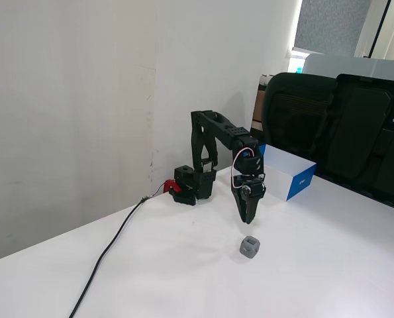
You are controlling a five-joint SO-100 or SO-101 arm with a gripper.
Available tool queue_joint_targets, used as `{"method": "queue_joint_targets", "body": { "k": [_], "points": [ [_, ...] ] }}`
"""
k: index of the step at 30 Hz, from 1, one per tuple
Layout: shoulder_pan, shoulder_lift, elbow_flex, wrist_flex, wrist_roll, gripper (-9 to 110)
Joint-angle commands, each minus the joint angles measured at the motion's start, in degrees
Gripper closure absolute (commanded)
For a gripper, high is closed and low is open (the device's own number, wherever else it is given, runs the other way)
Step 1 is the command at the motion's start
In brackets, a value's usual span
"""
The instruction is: Grasp the gray block and put it in the box.
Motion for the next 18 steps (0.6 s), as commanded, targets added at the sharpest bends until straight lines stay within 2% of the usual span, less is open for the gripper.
{"method": "queue_joint_targets", "body": {
  "k": [1, 4, 11, 18],
  "points": [
    [-0.8, -3.9, -9.8, 1.8, -0.9, 98],
    [-1.7, -9.1, -13.4, 2.5, -0.9, 97],
    [-1.6, -12.0, -13.4, 2.5, -1.3, 82],
    [-0.4, -11.3, -12.4, 2.5, -1.4, 78]
  ]
}}
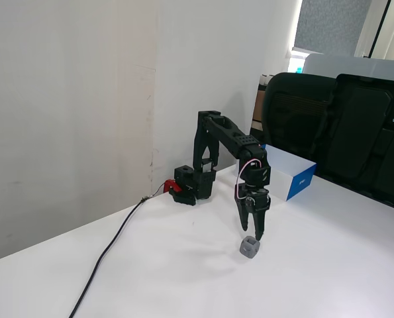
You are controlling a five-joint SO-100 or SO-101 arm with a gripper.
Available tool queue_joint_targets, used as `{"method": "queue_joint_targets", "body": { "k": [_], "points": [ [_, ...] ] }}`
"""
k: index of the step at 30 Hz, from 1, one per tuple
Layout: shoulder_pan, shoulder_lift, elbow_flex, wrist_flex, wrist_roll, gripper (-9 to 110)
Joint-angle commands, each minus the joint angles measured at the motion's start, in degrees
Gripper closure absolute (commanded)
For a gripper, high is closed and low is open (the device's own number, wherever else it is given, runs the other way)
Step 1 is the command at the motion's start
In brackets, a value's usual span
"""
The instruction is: Grasp the gray block and put it in the box.
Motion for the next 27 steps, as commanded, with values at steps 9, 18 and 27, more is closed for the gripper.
{"method": "queue_joint_targets", "body": {
  "k": [9, 18, 27],
  "points": [
    [0.7, -3.2, -3.0, -1.8, -0.4, 75],
    [1.3, -5.6, -3.6, -2.7, -0.4, 75],
    [1.5, -8.3, -4.4, -3.7, -0.4, 75]
  ]
}}
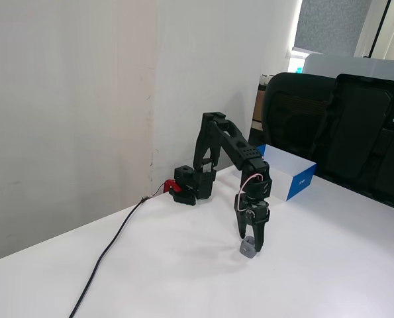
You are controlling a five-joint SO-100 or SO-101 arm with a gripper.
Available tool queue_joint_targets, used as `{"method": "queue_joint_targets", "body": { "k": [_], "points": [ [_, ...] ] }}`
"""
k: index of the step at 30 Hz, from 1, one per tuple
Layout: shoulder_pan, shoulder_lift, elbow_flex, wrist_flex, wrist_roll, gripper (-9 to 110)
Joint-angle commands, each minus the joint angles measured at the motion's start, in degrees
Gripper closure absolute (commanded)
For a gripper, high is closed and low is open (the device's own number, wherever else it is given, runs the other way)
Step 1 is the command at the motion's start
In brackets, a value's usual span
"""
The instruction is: Grasp the gray block and put it in the box.
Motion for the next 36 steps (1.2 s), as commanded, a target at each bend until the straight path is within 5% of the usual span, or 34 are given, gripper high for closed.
{"method": "queue_joint_targets", "body": {
  "k": [1, 12, 19, 36],
  "points": [
    [1.0, 0.6, -4.5, -0.5, -0.4, 75],
    [1.6, -0.9, -4.8, -0.6, -0.4, 77],
    [1.5, -2.3, -4.9, -1.3, -0.4, 96],
    [1.0, -2.2, -19.5, 9.0, 0.2, 100]
  ]
}}
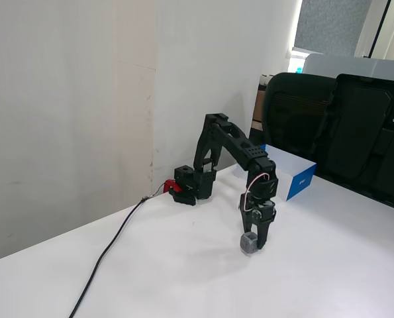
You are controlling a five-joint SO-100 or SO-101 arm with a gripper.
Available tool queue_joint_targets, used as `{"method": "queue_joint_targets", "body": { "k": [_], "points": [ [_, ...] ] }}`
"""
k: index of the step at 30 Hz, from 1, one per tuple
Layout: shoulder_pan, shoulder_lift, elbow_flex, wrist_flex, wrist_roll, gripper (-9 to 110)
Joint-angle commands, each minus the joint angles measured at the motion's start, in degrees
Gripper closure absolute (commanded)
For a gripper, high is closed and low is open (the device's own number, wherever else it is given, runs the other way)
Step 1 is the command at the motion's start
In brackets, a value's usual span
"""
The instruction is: Grasp the gray block and put it in the box.
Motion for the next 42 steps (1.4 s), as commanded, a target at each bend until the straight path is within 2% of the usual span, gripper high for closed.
{"method": "queue_joint_targets", "body": {
  "k": [1, 8, 18, 42],
  "points": [
    [0.1, 1.5, -11.3, 5.0, 0.2, 100],
    [5.3, 0.7, -27.9, 16.3, 0.4, 100],
    [20.9, -1.9, -53.4, 32.4, -0.3, 100],
    [65.0, 4.3, -45.4, 33.3, -0.8, 101]
  ]
}}
